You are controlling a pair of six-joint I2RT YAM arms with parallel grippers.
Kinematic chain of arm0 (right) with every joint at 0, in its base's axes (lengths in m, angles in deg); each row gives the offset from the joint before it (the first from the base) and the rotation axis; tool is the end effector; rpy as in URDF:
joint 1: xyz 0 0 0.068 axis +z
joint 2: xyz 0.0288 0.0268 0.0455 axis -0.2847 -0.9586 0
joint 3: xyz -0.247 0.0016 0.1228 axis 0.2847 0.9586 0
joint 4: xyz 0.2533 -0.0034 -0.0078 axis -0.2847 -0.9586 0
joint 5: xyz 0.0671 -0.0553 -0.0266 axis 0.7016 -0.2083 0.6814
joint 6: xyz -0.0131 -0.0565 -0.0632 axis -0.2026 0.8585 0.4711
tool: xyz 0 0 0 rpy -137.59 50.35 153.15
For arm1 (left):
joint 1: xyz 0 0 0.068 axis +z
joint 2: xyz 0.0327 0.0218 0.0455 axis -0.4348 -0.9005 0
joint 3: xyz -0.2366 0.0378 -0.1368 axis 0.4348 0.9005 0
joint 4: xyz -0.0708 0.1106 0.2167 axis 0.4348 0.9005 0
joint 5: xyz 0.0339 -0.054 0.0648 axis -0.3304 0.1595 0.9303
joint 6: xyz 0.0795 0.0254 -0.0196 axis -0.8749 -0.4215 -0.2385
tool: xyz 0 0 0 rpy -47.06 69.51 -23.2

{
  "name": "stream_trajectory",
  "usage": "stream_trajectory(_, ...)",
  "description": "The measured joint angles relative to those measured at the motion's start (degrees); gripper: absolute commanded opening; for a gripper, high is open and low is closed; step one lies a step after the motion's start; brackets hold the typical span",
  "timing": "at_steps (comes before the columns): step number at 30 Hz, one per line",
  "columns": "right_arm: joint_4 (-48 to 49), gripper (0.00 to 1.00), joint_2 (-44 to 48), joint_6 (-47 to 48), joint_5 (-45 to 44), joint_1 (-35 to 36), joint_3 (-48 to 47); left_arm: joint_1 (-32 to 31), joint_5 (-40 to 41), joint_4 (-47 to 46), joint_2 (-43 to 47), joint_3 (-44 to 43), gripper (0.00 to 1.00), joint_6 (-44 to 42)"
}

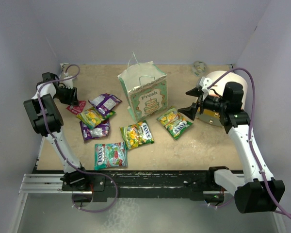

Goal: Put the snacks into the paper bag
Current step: Pick up the snack from the center of the board.

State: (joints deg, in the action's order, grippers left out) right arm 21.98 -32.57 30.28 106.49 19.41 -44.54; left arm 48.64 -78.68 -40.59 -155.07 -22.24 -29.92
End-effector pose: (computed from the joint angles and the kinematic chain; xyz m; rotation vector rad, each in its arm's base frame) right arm 0.2355 0.0750 0.3614 -0.9885 1.4330 0.6615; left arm 0.4305 0.1414 0.1369 0.3046 2.5720 -0.4003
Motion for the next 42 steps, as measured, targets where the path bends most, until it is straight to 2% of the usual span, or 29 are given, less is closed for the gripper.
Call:
stream_trajectory(5, 0.4, 0.95, 0.0, 0.0, 0.0, 0.0, 0.0, 0.2, -2.1, -0.5, 1.4, 1.8, 0.21, 0.2)
stream_trajectory(15, 0.8, 0.95, 1.1, 0.0, 0.1, -0.9, 0.1, 0.1, -3.5, 0.4, 5.7, 5.0, 0.16, 0.8)
stream_trajectory(19, 0.8, 0.95, 1.3, 0.0, 0.2, -1.4, 0.1, 0.1, -4.4, 0.9, 11.2, 5.7, 0.11, 2.3)
stream_trajectory(22, 0.8, 0.95, 1.4, 0.0, 0.2, -1.4, 0.1, 0.1, -5.6, 0.2, 16.6, 5.9, 0.11, 4.2)
stream_trajectory(31, 1.2, 0.95, 1.5, 0.0, 0.2, -1.4, 0.3, -0.6, -12.6, -3.7, 31.1, 5.9, 0.09, 15.2)
stream_trajectory(36, 1.5, 0.95, 2.0, 0.0, 0.2, -1.4, 0.5, -6.0, -13.2, -6.1, 35.1, 4.3, 0.08, 21.6)
stream_trajectory(42, 1.7, 0.95, 2.7, 0.0, 0.2, -1.4, 0.6, -18.8, -12.4, -8.7, 35.6, -0.8, 0.05, 27.3)
